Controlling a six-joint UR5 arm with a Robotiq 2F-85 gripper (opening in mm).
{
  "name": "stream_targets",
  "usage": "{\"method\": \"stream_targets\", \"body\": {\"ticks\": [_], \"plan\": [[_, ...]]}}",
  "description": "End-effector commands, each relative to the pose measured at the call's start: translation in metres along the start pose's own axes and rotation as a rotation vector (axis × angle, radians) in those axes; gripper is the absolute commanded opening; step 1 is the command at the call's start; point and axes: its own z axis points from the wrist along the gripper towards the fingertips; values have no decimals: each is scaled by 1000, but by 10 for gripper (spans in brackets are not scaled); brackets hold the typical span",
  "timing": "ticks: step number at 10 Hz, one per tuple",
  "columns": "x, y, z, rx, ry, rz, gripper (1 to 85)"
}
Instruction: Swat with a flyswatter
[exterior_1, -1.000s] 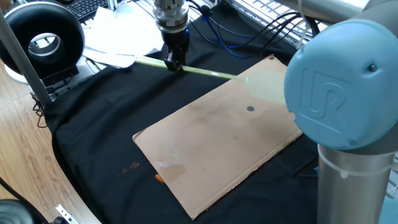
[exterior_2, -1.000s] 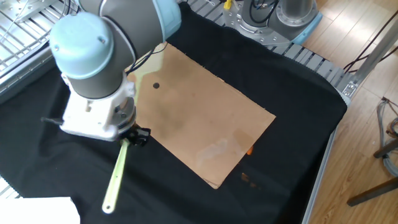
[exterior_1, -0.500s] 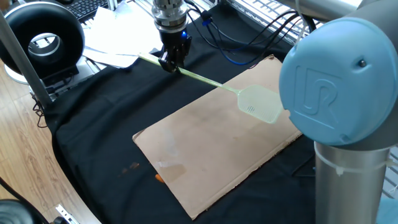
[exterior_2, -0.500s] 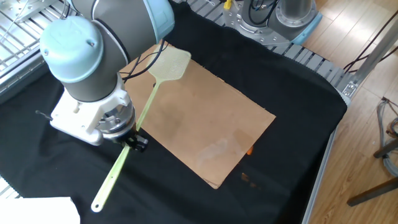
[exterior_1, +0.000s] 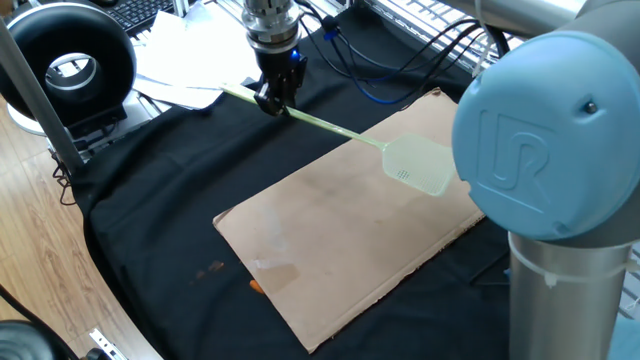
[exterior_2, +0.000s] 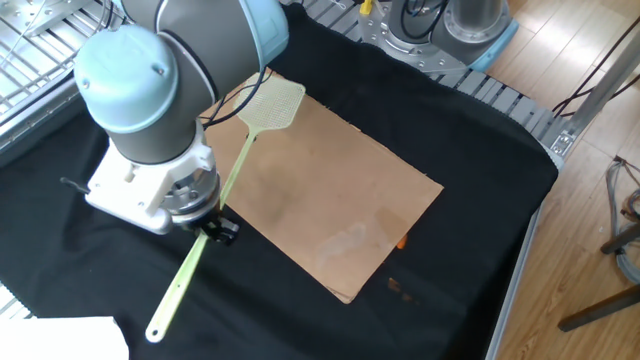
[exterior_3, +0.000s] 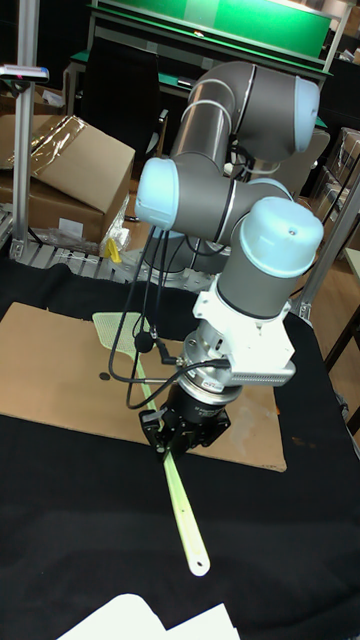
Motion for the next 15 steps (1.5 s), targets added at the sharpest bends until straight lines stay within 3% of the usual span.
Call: {"method": "stream_targets", "body": {"ticks": [1,2,6,8,11,12,13,14,15], "plan": [[-6,3,-4,-4,-36,-32,10],[-6,1,-4,1,-37,-49,10],[-26,1,-3,-22,-132,-87,10],[-47,7,-1,-48,-232,-98,10],[-49,4,13,-70,-274,-116,10],[-61,11,13,-95,-332,-116,10],[-81,14,6,-100,-415,-109,10],[-102,22,-4,-133,-510,-105,10],[-116,26,-11,-154,-575,-107,10]]}}
